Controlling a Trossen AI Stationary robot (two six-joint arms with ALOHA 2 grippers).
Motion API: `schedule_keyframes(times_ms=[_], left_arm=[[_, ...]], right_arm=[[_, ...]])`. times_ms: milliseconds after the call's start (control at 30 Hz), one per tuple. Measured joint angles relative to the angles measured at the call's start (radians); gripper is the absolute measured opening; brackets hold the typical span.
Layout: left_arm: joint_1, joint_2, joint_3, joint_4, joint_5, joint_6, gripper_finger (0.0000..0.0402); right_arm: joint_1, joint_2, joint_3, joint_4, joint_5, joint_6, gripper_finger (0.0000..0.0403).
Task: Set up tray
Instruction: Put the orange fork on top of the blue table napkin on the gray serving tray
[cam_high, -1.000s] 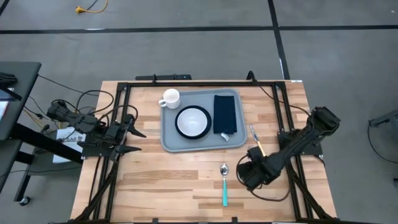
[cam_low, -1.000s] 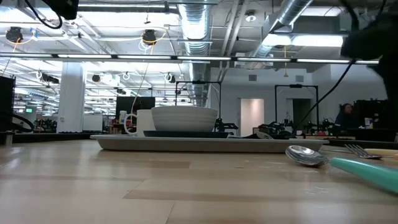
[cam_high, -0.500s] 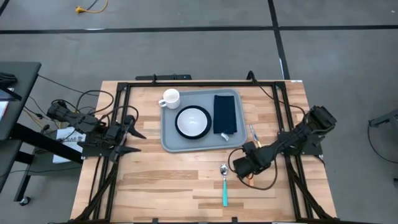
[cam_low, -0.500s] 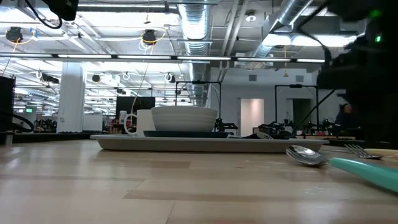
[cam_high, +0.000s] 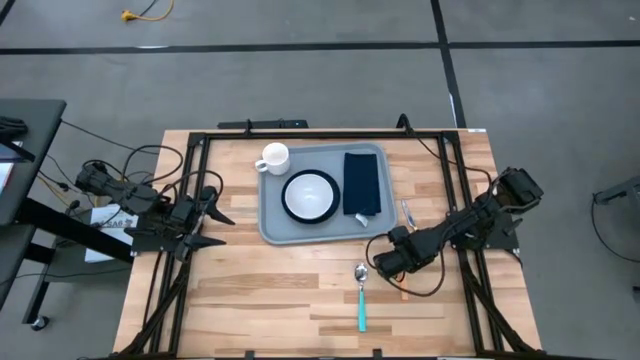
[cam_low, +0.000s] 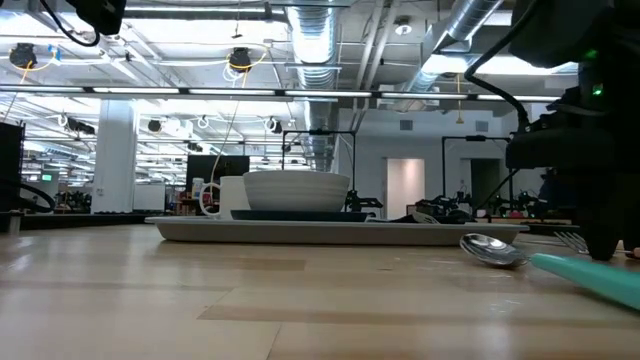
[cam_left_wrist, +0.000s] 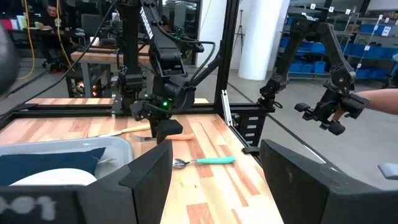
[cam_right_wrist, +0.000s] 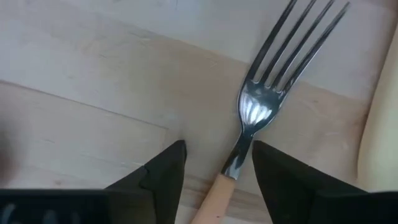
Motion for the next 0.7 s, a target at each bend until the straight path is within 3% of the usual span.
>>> schedule_keyframes(times_ms=[233, 700], left_arm=[[0.000, 0.000, 0.000, -0.003, 0.000, -0.002, 0.0231], [0.000, 0.000, 0.000, -0.029, -0.001, -0.011, 0.0231]], right_arm=[[-0.019, 0.000, 0.000, -0.004, -0.011, 0.015, 0.0142], [-0.039, 0.000, -0.001, -0.017, -0.025, 0.034, 0.0011]])
